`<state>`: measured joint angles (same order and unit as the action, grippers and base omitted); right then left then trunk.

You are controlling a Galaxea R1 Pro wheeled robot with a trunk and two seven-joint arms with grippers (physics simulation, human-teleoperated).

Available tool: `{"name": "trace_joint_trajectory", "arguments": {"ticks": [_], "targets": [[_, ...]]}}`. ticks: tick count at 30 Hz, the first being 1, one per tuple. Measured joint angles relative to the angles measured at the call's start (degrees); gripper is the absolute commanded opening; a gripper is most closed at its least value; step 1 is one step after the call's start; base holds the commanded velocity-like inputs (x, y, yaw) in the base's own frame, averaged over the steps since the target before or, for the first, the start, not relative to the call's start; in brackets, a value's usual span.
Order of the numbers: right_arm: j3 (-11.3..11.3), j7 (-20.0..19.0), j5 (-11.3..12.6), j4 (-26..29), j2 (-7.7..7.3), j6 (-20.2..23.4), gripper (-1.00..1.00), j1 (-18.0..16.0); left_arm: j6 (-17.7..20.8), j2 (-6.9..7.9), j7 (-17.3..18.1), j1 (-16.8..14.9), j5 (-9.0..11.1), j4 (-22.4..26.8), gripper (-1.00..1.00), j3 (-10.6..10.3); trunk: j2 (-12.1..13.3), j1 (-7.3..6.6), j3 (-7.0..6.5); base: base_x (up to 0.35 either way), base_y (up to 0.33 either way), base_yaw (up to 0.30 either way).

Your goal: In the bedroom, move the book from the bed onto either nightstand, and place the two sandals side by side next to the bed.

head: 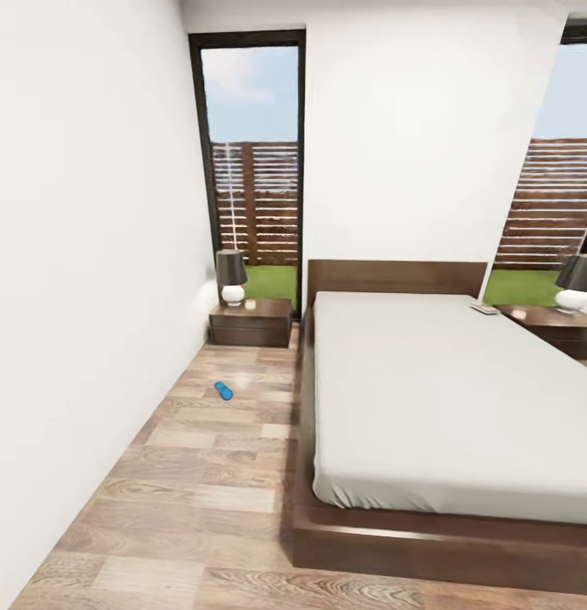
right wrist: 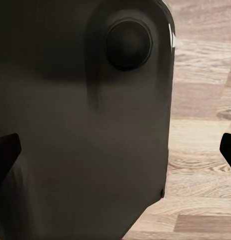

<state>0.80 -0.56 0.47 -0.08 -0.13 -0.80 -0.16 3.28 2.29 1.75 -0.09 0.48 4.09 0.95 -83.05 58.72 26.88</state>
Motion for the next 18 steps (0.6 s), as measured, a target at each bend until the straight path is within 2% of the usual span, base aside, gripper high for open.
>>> {"name": "trace_joint_trajectory", "arguments": {"ticks": [18], "targets": [[0.0,0.2,-0.1,0.0,0.0,0.1,1.0,0.0,0.0,-0.01,0.0,0.0,0.0,0.0,1.0,0.0,0.0,0.0,0.0,0.091,0.19,0.0]]}}
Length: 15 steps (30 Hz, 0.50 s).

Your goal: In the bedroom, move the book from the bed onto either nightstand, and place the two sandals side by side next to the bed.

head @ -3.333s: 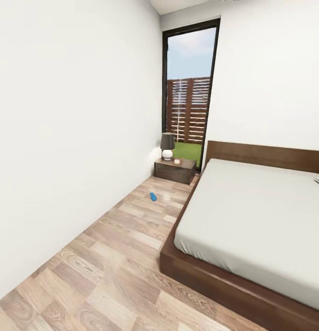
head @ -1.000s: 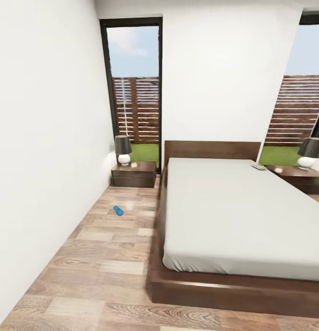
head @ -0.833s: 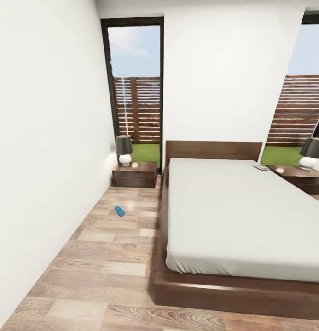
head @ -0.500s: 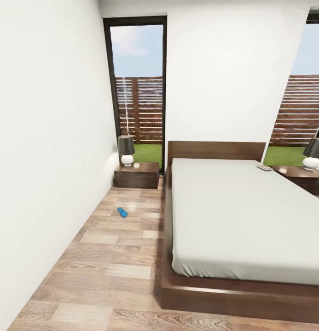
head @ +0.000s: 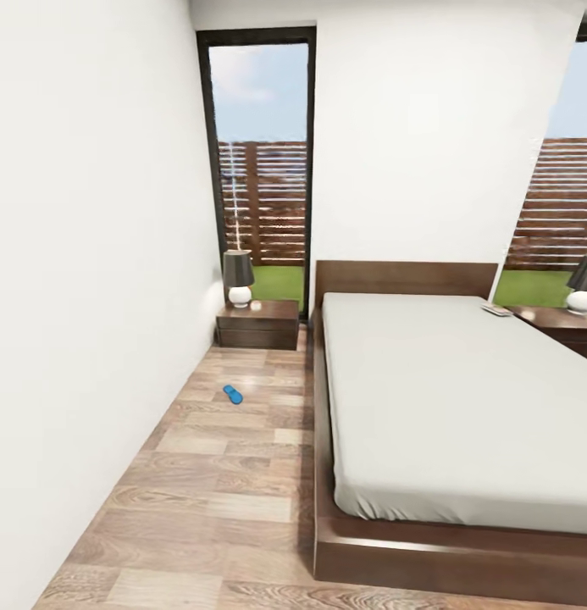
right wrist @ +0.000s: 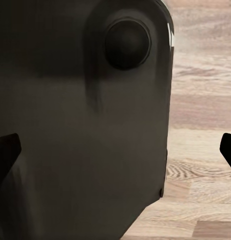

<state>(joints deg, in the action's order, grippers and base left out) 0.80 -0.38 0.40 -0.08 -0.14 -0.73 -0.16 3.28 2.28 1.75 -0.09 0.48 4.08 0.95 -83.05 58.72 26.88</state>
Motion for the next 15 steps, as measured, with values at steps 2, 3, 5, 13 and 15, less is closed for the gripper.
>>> {"name": "trace_joint_trajectory", "arguments": {"ticks": [2,3,5,13,15], "targets": [[0.0,0.0,0.0,0.0,-0.01,0.0,1.0,0.0,0.0,0.0,0.0,0.0,0.0,0.0,1.0,0.0,0.0,0.0,0.0,0.09,0.19,0.0],[0.0,0.0,0.0,0.0,-0.02,0.0,1.0,0.0,0.0,0.0,0.0,0.0,0.0,0.0,1.0,0.0,0.0,0.0,0.0,0.09,0.19,0.0],[0.0,0.0,0.0,0.0,0.01,0.0,1.0,0.0,0.0,0.0,0.0,0.0,0.0,0.0,1.0,0.0,0.0,0.0,0.0,0.09,0.19,0.0],[0.1,0.2,0.0,0.0,0.03,0.0,1.0,0.0,0.0,0.0,0.0,0.0,0.0,0.0,1.0,0.0,0.0,0.0,0.0,0.089,0.181,0.0],[0.1,0.2,0.0,0.0,0.02,0.0,1.0,0.0,0.0,0.0,0.0,0.0,0.0,0.0,1.0,0.0,0.0,0.0,0.0,0.086,0.154,0.0]]}}
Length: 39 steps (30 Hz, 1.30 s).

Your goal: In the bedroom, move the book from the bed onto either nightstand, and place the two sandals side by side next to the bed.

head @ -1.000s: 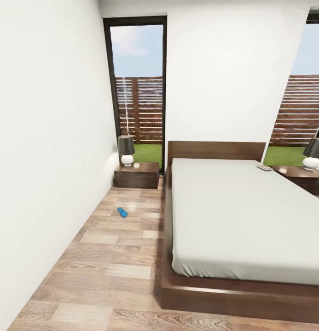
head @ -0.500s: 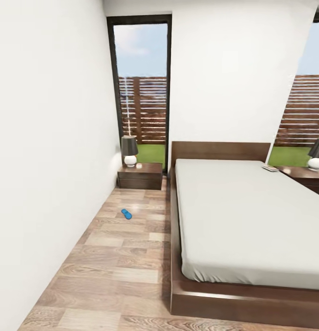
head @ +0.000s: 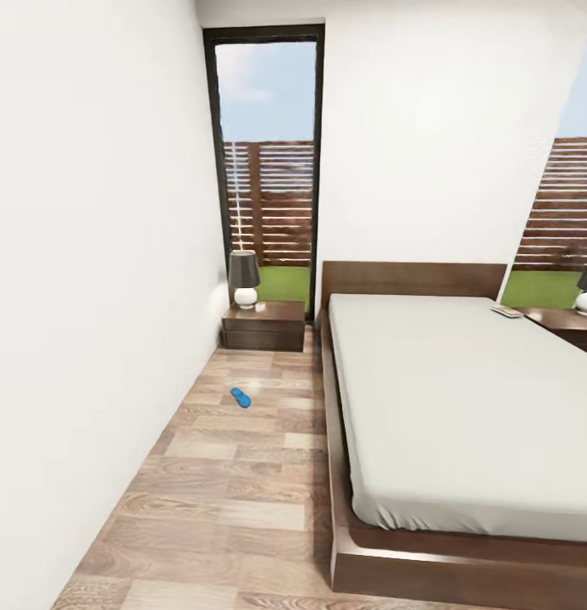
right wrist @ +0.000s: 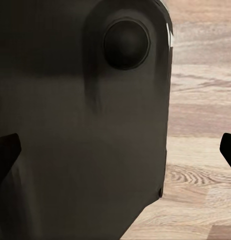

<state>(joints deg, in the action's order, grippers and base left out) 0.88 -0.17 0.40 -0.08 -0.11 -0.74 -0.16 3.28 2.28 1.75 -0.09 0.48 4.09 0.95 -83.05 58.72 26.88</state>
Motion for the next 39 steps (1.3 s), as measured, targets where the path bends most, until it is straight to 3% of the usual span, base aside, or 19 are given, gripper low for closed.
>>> {"name": "trace_joint_trajectory", "arguments": {"ticks": [39], "targets": [[-0.8,0.3,-0.2,0.0,0.19,-0.1,1.0,0.0,-0.4,-0.16,0.0,0.0,0.0,0.0,1.0,0.0,0.0,0.0,0.0,0.088,0.116,0.011]]}}
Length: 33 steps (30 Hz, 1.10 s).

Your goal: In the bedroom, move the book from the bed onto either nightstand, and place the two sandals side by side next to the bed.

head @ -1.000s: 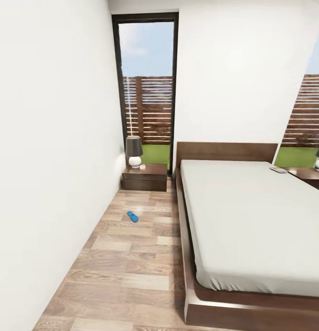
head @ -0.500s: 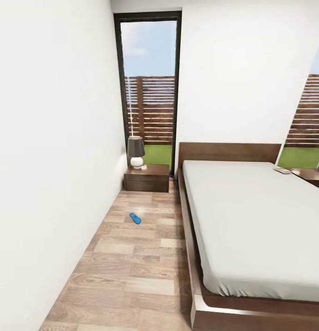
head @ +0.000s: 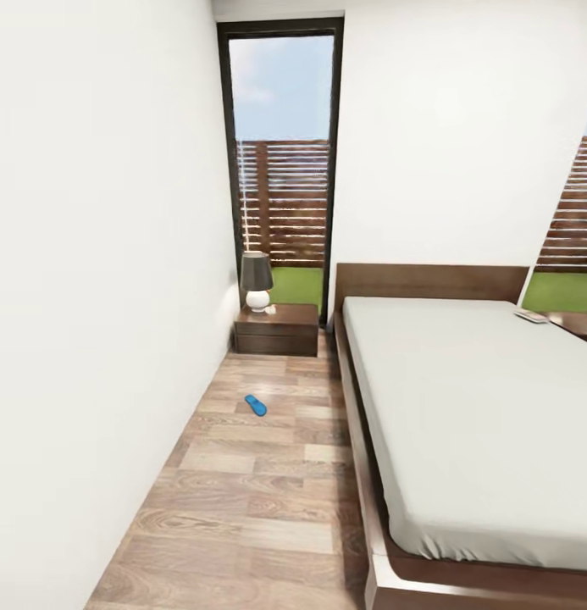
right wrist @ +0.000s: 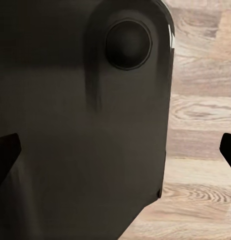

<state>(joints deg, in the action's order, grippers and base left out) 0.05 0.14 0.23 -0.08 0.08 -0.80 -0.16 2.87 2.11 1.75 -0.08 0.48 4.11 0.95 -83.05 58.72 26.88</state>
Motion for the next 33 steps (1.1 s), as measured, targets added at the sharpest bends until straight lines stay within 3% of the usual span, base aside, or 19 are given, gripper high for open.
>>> {"name": "trace_joint_trajectory", "arguments": {"ticks": [13,33], "targets": [[0.1,0.0,0.1,0.0,0.0,0.0,1.0,0.0,0.0,-0.02,0.0,0.0,0.0,0.0,1.0,0.0,0.0,0.0,0.0,0.091,0.087,0.105],[-0.1,-0.1,0.0,0.0,0.0,0.0,1.0,0.0,-0.1,-0.02,0.0,0.0,0.0,0.0,1.0,0.0,0.0,0.0,0.0,0.083,0.009,0.01]]}}
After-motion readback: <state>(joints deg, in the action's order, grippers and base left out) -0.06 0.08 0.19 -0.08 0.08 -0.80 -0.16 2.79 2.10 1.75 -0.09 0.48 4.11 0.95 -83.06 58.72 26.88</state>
